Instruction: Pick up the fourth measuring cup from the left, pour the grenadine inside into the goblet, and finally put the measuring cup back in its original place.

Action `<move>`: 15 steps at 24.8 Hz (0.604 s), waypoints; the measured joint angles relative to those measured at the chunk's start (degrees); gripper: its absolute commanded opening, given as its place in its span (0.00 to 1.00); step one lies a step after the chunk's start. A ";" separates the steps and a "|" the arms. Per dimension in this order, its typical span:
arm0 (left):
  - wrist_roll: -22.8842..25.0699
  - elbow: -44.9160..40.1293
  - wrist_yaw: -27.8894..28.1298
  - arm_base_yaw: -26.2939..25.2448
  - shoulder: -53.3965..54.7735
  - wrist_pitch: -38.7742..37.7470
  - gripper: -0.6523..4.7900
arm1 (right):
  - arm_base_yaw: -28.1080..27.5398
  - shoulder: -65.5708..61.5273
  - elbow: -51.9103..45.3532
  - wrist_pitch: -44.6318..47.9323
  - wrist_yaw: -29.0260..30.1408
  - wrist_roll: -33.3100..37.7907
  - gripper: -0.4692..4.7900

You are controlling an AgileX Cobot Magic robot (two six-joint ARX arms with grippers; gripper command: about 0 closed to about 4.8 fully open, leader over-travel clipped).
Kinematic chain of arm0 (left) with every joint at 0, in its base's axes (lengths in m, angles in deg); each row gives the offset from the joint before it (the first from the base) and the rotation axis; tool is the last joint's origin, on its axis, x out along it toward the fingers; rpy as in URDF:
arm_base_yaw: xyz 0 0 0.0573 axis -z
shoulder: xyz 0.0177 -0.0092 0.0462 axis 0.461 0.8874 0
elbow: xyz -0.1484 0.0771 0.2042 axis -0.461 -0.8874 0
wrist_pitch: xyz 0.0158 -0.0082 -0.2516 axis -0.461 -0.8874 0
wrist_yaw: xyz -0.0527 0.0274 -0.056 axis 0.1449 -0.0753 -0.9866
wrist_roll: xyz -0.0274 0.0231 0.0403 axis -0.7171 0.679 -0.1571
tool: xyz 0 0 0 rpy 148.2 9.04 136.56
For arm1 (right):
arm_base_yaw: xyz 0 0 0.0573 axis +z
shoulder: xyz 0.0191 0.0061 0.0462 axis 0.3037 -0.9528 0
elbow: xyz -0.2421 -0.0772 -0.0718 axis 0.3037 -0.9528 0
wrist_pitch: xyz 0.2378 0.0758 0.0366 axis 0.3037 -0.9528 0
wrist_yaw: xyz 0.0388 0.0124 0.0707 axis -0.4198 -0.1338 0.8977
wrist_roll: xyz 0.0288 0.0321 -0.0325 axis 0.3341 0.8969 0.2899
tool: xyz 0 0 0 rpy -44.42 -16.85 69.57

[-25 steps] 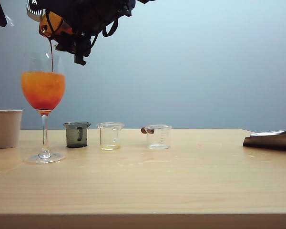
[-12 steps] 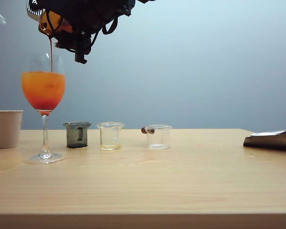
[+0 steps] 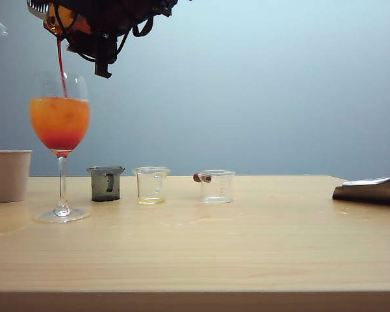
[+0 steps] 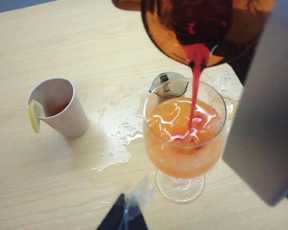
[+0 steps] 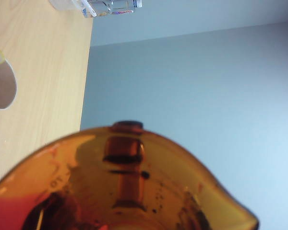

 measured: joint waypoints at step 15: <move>0.02 -0.02 0.00 -0.02 0.70 -0.07 0.11 | 0.57 0.00 0.28 1.62 0.87 -2.80 0.29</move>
